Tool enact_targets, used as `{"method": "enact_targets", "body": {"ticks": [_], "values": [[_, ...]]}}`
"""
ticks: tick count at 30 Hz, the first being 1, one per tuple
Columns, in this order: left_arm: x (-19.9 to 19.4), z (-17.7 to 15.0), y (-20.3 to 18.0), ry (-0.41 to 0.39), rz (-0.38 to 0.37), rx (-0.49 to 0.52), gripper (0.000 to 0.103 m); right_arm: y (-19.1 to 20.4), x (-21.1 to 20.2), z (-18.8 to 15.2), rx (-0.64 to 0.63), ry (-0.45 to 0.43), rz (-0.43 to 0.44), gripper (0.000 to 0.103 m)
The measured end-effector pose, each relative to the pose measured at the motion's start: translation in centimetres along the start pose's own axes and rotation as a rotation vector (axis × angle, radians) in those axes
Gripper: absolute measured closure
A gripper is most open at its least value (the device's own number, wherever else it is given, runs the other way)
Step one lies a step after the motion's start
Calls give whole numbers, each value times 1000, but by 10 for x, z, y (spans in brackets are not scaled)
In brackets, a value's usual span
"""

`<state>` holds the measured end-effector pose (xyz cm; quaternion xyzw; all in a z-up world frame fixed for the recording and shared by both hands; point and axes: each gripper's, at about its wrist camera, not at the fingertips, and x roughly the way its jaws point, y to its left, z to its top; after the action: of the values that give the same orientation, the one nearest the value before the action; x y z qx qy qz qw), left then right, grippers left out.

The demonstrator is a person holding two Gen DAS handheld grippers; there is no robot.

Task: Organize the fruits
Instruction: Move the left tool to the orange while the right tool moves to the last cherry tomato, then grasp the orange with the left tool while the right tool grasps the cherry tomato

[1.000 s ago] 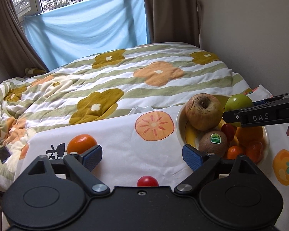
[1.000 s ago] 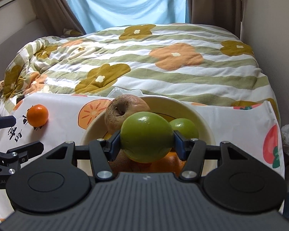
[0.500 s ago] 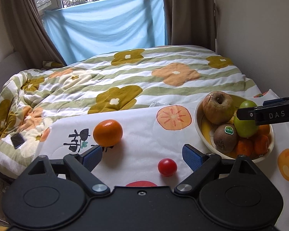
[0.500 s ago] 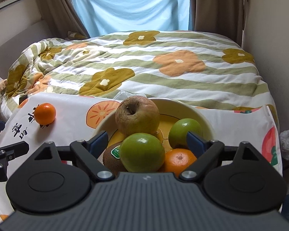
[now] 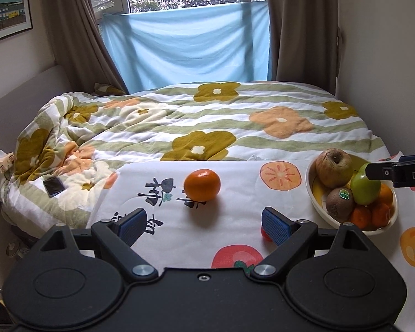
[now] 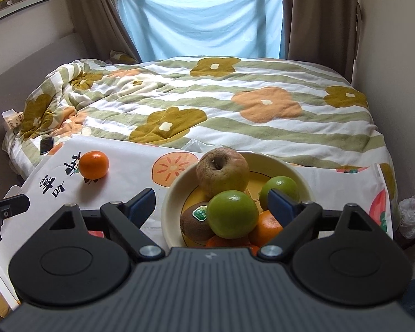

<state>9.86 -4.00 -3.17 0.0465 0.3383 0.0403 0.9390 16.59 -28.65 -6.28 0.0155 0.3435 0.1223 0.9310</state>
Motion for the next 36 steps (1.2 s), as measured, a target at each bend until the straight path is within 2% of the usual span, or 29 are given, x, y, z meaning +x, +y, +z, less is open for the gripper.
{"method": "enact_targets", "body": {"ticks": [6, 11, 17, 24, 27, 32, 36], "values": [[-4, 18, 30, -17, -13, 15, 10, 25, -10, 0, 22, 11, 14, 0], [14, 32, 49, -15, -53, 74, 4, 49, -5, -7, 44, 38, -12, 0], [52, 43, 61, 4, -135, 171, 4, 74, 9, -15, 104, 62, -36, 0], [119, 51, 64, 94, -254, 247, 4, 103, 34, -26, 106, 100, -91, 0], [145, 50, 66, 136, -323, 227, 4, 113, 47, -31, 119, 119, -109, 1], [183, 51, 70, 202, -414, 129, 7, 122, 70, -39, 180, 154, -140, 3], [207, 50, 69, 253, -452, 102, 12, 128, 85, -42, 216, 168, -152, 5]]}}
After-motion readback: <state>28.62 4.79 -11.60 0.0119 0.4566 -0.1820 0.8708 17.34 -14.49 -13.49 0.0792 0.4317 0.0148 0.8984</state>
